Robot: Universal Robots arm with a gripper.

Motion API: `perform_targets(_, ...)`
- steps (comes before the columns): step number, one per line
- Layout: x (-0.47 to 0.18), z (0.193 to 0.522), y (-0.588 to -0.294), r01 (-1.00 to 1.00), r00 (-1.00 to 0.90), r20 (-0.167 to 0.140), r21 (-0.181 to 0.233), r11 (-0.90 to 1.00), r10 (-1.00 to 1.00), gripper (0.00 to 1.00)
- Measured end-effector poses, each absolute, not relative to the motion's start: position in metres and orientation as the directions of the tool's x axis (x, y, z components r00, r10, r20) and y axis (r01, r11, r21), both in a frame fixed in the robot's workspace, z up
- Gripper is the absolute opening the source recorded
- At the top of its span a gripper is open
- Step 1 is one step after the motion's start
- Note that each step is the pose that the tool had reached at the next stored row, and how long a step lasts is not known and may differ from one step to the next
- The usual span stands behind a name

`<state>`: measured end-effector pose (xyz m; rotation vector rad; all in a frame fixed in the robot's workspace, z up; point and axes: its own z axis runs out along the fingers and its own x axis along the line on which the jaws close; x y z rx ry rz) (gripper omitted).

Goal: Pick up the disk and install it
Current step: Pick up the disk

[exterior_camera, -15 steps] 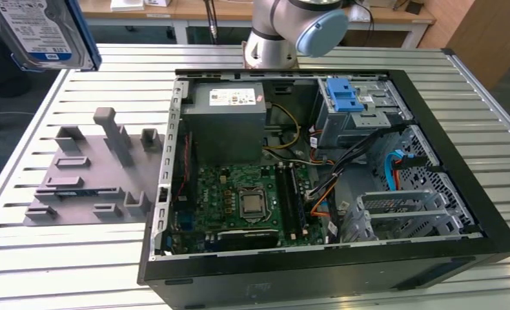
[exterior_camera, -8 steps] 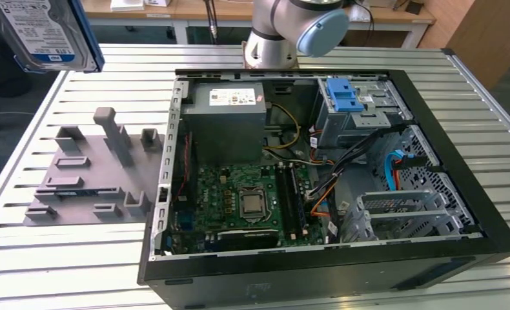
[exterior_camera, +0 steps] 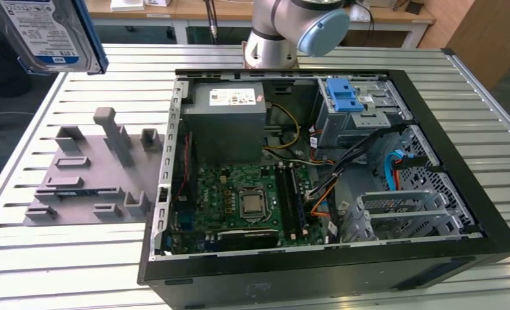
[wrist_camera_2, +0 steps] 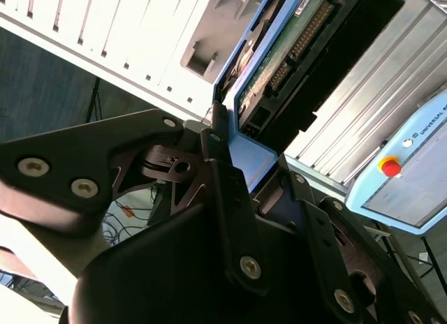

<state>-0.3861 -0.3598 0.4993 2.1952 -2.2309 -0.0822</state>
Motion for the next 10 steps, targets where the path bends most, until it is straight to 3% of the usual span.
perform_targets(10,-0.3781,0.4993,-0.3673,-0.999,-0.017,-0.029,0.045,0.016,-0.999,0.37)
